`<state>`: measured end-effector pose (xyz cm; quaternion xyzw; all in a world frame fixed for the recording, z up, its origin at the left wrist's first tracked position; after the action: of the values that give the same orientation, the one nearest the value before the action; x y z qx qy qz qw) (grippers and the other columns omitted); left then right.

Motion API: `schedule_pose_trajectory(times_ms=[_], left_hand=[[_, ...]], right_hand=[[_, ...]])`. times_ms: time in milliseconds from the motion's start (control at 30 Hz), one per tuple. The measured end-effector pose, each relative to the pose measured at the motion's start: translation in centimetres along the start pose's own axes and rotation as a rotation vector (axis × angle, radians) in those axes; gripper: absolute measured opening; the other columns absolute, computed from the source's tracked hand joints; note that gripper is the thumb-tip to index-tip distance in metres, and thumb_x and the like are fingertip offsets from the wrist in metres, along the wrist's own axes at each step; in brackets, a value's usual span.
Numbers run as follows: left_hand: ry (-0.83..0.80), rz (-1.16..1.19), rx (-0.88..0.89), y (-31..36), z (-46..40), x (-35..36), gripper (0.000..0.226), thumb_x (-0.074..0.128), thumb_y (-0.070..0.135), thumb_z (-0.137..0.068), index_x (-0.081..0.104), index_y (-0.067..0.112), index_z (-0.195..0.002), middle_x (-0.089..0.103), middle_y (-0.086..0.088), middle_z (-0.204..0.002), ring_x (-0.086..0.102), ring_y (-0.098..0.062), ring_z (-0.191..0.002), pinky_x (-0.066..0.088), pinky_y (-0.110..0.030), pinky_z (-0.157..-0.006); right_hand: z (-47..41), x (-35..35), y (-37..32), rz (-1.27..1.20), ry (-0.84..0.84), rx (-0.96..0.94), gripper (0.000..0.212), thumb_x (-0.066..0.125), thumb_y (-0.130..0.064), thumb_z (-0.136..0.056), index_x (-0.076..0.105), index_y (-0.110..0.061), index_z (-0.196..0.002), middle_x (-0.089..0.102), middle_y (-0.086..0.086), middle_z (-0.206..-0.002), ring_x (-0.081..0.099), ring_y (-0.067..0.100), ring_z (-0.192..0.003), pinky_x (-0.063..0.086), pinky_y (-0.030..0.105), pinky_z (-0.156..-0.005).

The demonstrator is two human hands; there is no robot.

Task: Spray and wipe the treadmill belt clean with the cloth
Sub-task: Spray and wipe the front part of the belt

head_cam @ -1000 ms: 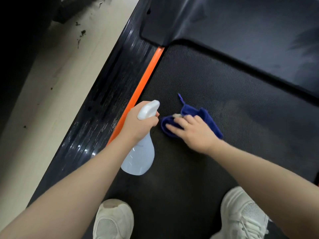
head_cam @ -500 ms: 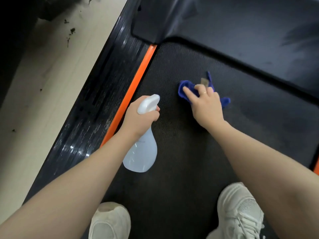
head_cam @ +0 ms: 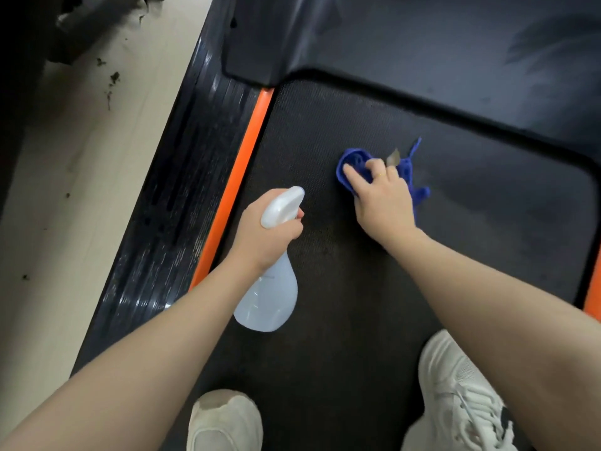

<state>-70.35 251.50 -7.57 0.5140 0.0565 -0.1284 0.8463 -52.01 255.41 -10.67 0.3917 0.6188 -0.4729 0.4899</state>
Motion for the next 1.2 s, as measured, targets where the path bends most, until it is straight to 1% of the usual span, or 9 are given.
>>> schedule_pose_trajectory(times_ms=[133, 200, 333, 500, 600, 767, 967, 1133, 1200], left_hand=[[-0.020, 0.008, 0.009, 0.4, 0.1, 0.2, 0.044, 0.054, 0.014, -0.058, 0.065, 0.015, -0.101, 0.064, 0.009, -0.080, 0.059, -0.003, -0.080, 0.046, -0.025, -0.072], [-0.015, 0.019, 0.004, 0.3, 0.0, 0.1, 0.042, 0.054, 0.013, -0.058, 0.066, 0.017, -0.099, 0.064, 0.009, -0.080, 0.059, -0.005, -0.080, 0.047, -0.025, -0.070], [-0.010, 0.009, 0.009, 0.2, -0.3, 0.1, 0.035, 0.054, 0.012, -0.059, 0.065, 0.021, -0.092, 0.064, 0.008, -0.082, 0.061, -0.006, -0.082, 0.049, -0.018, -0.067], [-0.042, 0.017, -0.026, 0.2, -0.9, 1.0, 0.038, 0.054, 0.012, -0.055, 0.065, 0.026, -0.088, 0.065, 0.005, -0.080, 0.062, -0.013, -0.084, 0.048, -0.022, -0.064], [-0.033, 0.022, -0.032, 0.1, -1.1, 1.2, 0.041, 0.053, 0.012, -0.054, 0.065, 0.027, -0.089, 0.065, 0.007, -0.077, 0.061, -0.011, -0.080, 0.044, -0.021, -0.061], [-0.015, 0.004, -0.027, 0.1, -1.4, 1.1, 0.037, 0.053, 0.013, -0.056, 0.066, 0.024, -0.088, 0.065, 0.007, -0.080, 0.061, -0.010, -0.082, 0.045, -0.021, -0.064], [-0.022, -0.012, -0.029, 0.6, -1.6, 2.1, 0.045, 0.054, 0.013, -0.053, 0.066, 0.023, -0.096, 0.066, 0.006, -0.078, 0.061, -0.013, -0.081, 0.045, -0.027, -0.070], [0.006, -0.029, -0.045, 0.4, -1.8, 1.2, 0.032, 0.054, 0.015, -0.056, 0.065, 0.029, -0.082, 0.065, 0.001, -0.084, 0.063, -0.022, -0.087, 0.048, -0.036, -0.073], [0.003, -0.020, -0.067, 0.3, -1.8, 1.3, 0.032, 0.055, 0.015, -0.055, 0.065, 0.029, -0.082, 0.065, 0.001, -0.083, 0.062, -0.023, -0.087, 0.047, -0.036, -0.072]], right_hand=[[6.9, 0.9, -4.4, -0.053, -0.160, -0.480, 0.051, 0.072, -0.012, -0.066, 0.065, -0.015, -0.117, 0.061, 0.020, -0.104, 0.058, 0.034, -0.075, 0.047, 0.036, -0.058], [4.4, 0.8, -2.6, -0.007, -0.122, -0.421, 0.046, 0.064, -0.014, -0.073, 0.064, -0.016, -0.118, 0.059, 0.020, -0.107, 0.058, 0.036, -0.080, 0.048, 0.037, -0.057], [-2.0, -0.9, 3.5, 0.069, -0.009, 0.139, 0.049, 0.062, -0.008, -0.076, 0.058, -0.013, -0.124, 0.054, 0.025, -0.113, 0.054, 0.042, -0.086, 0.044, 0.041, -0.060], [5.8, 0.4, -1.9, -0.033, -0.079, -0.175, 0.055, 0.073, -0.010, -0.064, 0.064, -0.012, -0.118, 0.060, 0.019, -0.104, 0.055, 0.034, -0.075, 0.043, 0.035, -0.054], [5.8, 0.5, -2.2, 0.003, -0.131, -0.374, 0.042, 0.055, -0.017, -0.075, 0.065, -0.018, -0.116, 0.061, 0.015, -0.102, 0.048, 0.031, -0.086, 0.044, 0.033, -0.054], [-0.3, -1.3, 4.6, 0.047, -0.014, 0.317, 0.048, 0.052, -0.009, -0.079, 0.056, -0.015, -0.127, 0.053, 0.022, -0.118, 0.052, 0.041, -0.091, 0.046, 0.043, -0.063], [6.1, 1.0, -4.7, 0.016, -0.180, -0.399, 0.049, 0.064, -0.016, -0.066, 0.066, -0.019, -0.116, 0.063, 0.013, -0.103, 0.057, 0.031, -0.076, 0.044, 0.032, -0.053], [-0.1, -1.2, 3.4, 0.072, -0.009, 0.228, 0.048, 0.063, -0.006, -0.071, 0.061, -0.012, -0.119, 0.058, 0.021, -0.107, 0.055, 0.040, -0.081, 0.041, 0.036, -0.055], [1.5, -0.4, 1.7, 0.077, -0.054, 0.217, 0.055, 0.070, -0.006, -0.065, 0.061, -0.008, -0.119, 0.058, 0.023, -0.106, 0.055, 0.039, -0.076, 0.040, 0.035, -0.054]])
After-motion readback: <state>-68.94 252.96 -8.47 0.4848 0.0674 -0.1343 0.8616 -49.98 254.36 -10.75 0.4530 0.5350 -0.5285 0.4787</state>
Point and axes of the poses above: each hand's wrist, its own z-axis away from the middle knuckle, its own x-axis out of the palm, y = z × x, the point moved 8 cm from there along -z, towards the middle knuckle
